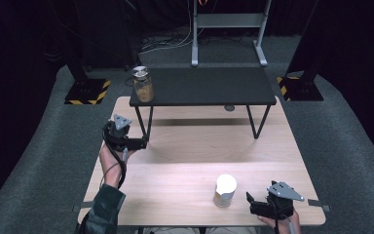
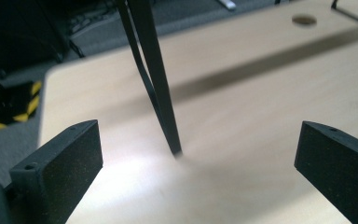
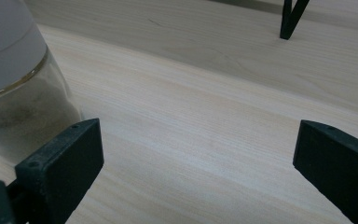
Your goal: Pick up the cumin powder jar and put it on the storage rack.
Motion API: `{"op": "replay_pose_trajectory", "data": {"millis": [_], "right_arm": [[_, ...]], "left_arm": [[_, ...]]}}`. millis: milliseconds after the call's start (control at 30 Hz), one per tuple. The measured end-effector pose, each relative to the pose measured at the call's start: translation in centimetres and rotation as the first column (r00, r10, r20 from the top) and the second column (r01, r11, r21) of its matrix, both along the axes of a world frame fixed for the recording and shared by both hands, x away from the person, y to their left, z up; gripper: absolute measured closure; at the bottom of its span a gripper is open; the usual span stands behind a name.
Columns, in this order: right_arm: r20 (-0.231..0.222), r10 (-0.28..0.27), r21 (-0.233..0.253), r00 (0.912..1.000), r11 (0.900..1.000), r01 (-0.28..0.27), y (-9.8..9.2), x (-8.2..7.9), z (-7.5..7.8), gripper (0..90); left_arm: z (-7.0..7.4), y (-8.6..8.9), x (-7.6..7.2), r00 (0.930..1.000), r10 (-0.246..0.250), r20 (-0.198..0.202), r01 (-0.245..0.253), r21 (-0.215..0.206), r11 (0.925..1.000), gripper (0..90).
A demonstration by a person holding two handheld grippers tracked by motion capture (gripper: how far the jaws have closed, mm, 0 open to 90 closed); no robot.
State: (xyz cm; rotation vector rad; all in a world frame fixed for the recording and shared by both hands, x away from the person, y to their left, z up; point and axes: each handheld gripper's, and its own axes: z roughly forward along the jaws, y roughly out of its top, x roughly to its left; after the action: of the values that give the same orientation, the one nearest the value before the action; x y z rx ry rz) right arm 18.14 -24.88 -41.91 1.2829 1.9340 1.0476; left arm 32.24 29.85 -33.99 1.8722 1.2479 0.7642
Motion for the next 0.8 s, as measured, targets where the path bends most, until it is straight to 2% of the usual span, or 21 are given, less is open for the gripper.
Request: {"op": "replay_pose_trajectory", "data": {"millis": [167,300,467,567,700,800], "right_arm": [[-0.006,-0.002,-0.003,1.0000,1.000,0.002,0.2,0.1,-0.1,0.4],[-0.006,-0.003,0.008,1.0000,1.000,0.004,0.0,0.1,-0.1,0.5],[-0.008,-0.005,0.014,1.0000,1.000,0.005,-0.2,0.1,-0.1,0.5],[-0.009,-0.008,0.014,0.9999,1.000,0.008,-0.3,0.1,-0.1,0.5],[-0.009,-0.012,0.012,0.9999,1.000,0.012,-0.3,0.1,0.0,0.5],[-0.008,-0.012,0.014,0.9999,1.000,0.012,-0.3,0.0,0.0,0.5]], "left_arm": [[-3.3,-0.6,-1.1,0.9973,-0.001,-0.074,0.002,0.019,0.9998,0.0],[-5.7,-0.8,-1.8,0.9930,0.008,-0.118,-0.007,0.006,1.0000,0.0],[-7.6,-1.1,-2.7,0.9910,0.019,-0.133,-0.017,0.012,0.9998,0.0],[-8.3,-0.9,-2.8,0.9905,0.019,-0.136,-0.019,-0.005,0.9998,0.0],[-9.1,-0.8,-2.5,0.9884,0.004,-0.152,-0.004,0.000,1.0000,0.1],[-9.8,-0.6,-2.3,0.9871,0.008,-0.160,-0.011,-0.015,0.9998,0.1]]}}
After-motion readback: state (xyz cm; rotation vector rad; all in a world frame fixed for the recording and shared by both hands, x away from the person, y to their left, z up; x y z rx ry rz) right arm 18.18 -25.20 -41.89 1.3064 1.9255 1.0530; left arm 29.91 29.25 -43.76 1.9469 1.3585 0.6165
